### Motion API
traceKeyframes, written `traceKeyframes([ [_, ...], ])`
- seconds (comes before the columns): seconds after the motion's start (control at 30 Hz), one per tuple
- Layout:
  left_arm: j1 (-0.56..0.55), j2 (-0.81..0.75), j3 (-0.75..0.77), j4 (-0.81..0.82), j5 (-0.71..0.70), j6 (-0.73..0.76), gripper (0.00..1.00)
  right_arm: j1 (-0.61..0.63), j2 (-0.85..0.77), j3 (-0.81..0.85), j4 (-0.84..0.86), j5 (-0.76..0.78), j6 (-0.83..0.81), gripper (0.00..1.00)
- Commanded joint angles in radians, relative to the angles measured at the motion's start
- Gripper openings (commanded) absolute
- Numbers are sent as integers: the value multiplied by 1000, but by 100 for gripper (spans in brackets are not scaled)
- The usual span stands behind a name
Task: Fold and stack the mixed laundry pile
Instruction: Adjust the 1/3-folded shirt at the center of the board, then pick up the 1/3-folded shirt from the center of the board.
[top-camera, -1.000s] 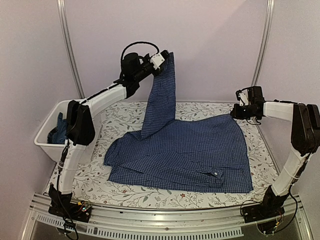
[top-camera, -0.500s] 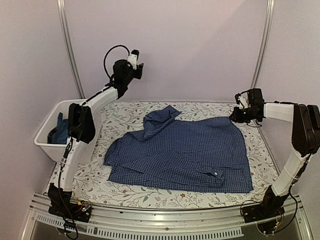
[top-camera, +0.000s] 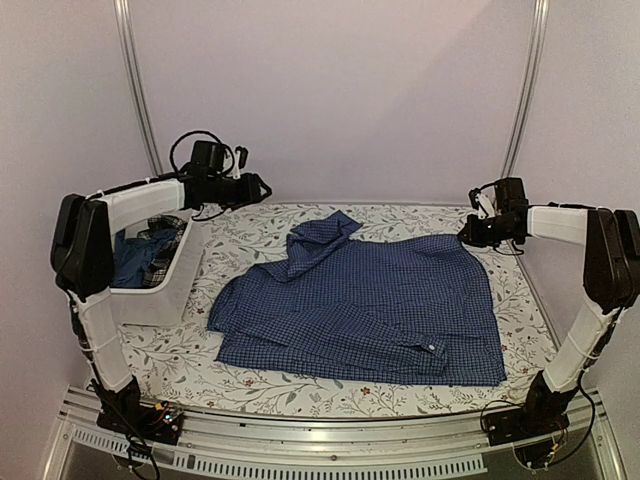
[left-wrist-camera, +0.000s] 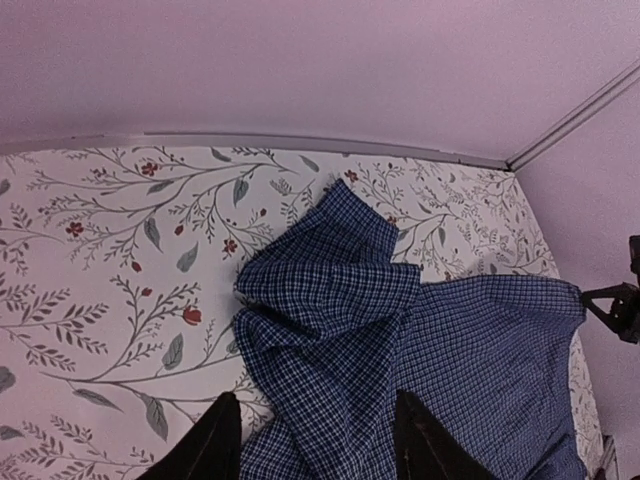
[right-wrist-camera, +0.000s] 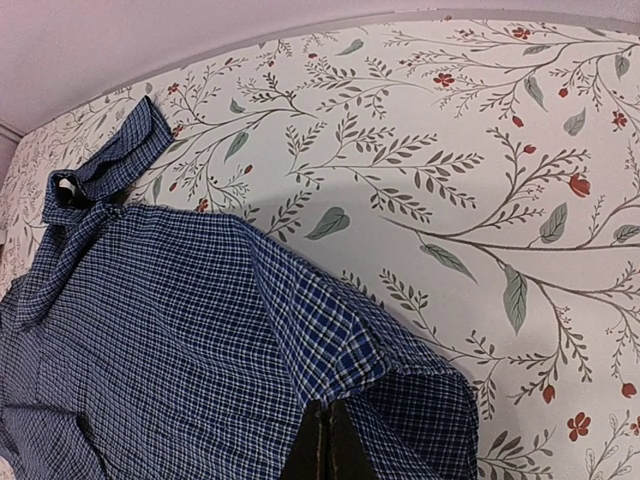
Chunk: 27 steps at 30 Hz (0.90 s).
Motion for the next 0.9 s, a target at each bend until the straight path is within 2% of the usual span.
traceKeyframes([
  [0.0,-16,55,-64,-44,111,-63,51,-4,-26,-13,-1,-4,-9,0],
  [0.2,-39,182,37,-155,104,59,52,-4,-24,-16,-4,-6,-17,0],
  [0.5,-47,351,185,-214,112,181,48,-4,-21,-26,-4,-3,-11,0],
  [0.67,-60,448,302,-274,61,218,48,-4,-13,-29,-3,-3,-10,0],
  [0.87,-106,594,519,-415,-57,285,48,-4,-7,-26,-3,3,-10,0],
])
